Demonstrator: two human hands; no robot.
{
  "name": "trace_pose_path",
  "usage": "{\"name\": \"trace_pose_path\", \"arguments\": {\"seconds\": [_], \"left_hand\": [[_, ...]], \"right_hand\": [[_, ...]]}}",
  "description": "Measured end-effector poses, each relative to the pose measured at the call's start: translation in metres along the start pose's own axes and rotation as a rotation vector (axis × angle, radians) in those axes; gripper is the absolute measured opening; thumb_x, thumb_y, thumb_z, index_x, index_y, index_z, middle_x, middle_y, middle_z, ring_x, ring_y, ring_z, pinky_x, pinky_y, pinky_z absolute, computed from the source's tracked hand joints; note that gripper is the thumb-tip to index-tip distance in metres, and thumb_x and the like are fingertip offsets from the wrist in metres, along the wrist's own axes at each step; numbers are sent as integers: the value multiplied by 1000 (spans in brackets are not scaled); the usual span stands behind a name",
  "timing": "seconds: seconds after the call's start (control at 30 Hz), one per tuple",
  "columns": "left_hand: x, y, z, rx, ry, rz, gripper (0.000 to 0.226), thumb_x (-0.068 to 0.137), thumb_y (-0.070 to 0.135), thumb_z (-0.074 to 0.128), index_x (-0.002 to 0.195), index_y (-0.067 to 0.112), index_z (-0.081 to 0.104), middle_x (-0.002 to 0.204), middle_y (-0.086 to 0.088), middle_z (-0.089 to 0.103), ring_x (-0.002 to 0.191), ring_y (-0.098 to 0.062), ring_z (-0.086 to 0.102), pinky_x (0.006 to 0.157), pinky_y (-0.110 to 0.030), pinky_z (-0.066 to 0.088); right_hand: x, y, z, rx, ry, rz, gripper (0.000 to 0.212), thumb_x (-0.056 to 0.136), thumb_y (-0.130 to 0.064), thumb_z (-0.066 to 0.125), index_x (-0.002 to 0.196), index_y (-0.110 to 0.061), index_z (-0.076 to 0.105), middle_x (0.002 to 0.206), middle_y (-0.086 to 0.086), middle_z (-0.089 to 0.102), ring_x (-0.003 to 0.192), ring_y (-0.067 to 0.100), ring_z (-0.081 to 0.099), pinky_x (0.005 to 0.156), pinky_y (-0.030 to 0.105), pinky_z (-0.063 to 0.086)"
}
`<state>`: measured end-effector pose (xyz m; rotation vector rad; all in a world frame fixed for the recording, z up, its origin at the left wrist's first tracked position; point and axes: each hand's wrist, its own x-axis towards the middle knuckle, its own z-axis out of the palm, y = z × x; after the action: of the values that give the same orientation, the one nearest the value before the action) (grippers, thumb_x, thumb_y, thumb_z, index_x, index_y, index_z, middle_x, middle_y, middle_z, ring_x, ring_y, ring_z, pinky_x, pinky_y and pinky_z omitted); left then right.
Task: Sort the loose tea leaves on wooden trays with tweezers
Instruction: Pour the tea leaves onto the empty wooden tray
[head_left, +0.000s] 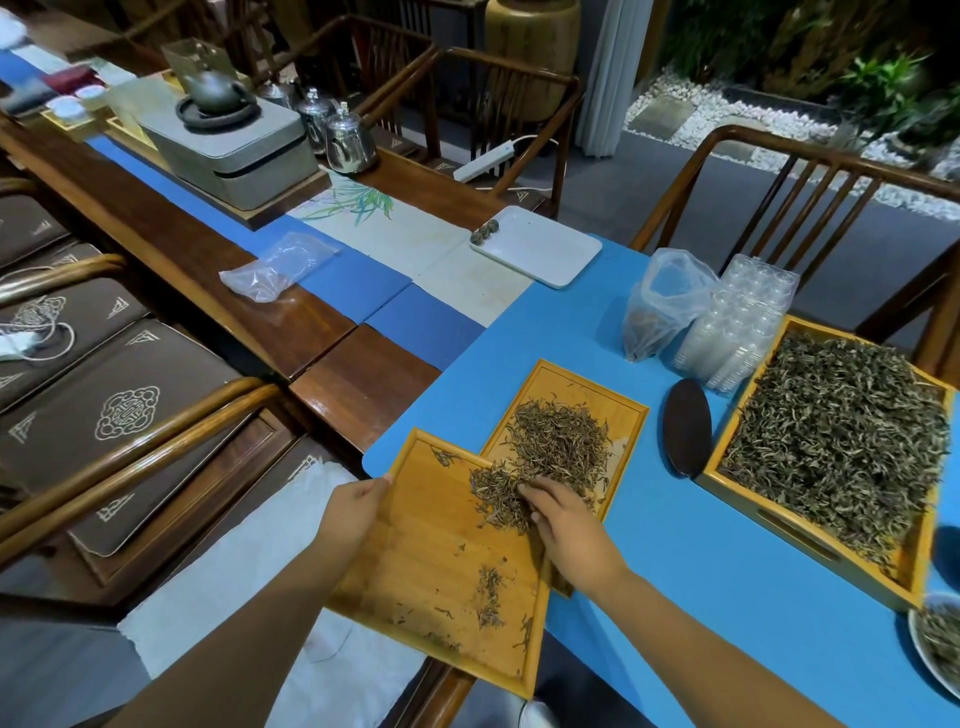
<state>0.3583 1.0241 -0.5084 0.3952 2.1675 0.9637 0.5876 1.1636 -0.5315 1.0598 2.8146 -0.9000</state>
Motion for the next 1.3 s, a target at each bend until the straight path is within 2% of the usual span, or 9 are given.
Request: {"name": "trace_pose_path", "arguments": {"seconds": [0.1,0.2,0.3,0.5,0.67,0.83,1.1,1.2,1.3], "left_hand": [[-1,0,0,-6,-5,-13,35,97,36,43,82,9,60,82,-13,56,79,-24,51,73,-33,42],[-3,1,1,-3,-8,-11,39,97,37,43,79,8,61,77,-12,57,74,-22,51,66,-27,42],[-3,0,0,13,3,-4,40,97,37,43,74,7,57,74,-10,55,72,-20,50,61,-24,39],[-2,-1,-7,29,24,-23,41,97,40,41,82,8,62,79,-9,59,69,-15,51,60,-21,39],[-5,-1,-13,-95,-3,-45,36,96,39,43,81,12,61,79,-11,59,74,-25,56,69,-35,48],[-10,2,-16,-92,8,-33,46,96,40,44,81,5,70,73,-8,66,72,-23,61,64,-31,51],[-12,0,-20,-84,35,-35,47,97,41,42,61,16,59,51,7,56,58,-15,52,54,-24,43],[-12,-1,-23,-86,18,-40,43,97,40,41,67,13,55,63,-5,53,61,-18,50,59,-28,44],[-11,1,-23,-74,10,-49,45,97,41,40,76,8,62,70,-9,57,68,-21,54,64,-32,46]], "right_hand": [[1,-14,8,-80,-53,-144,47,101,-16,36,146,-27,31,157,-2,22,145,19,18,118,31,20],[8,-20,14,-125,-80,-166,50,101,-13,36,147,-29,27,159,-3,16,147,19,12,120,34,18],[16,-22,16,-131,-88,-145,52,100,-11,36,147,-29,26,159,-3,16,147,20,12,120,34,17],[20,-15,17,-131,-103,-119,51,100,-9,37,147,-26,28,158,-2,18,147,21,13,119,33,16],[16,-7,15,-123,-109,-102,49,100,-12,35,147,-24,28,159,-1,16,146,20,13,120,32,16],[16,0,14,-114,-93,-67,52,99,-7,38,147,-25,28,159,-3,13,146,19,13,117,27,20],[21,5,6,-121,-131,31,49,101,-11,34,147,-24,27,159,1,15,145,22,17,116,31,26],[22,1,2,-109,-100,68,48,101,-12,33,147,-24,26,159,2,14,146,23,14,118,33,24],[24,-11,1,-102,-71,-2,48,101,-13,35,147,-24,29,158,1,17,146,22,13,119,33,19]]}}
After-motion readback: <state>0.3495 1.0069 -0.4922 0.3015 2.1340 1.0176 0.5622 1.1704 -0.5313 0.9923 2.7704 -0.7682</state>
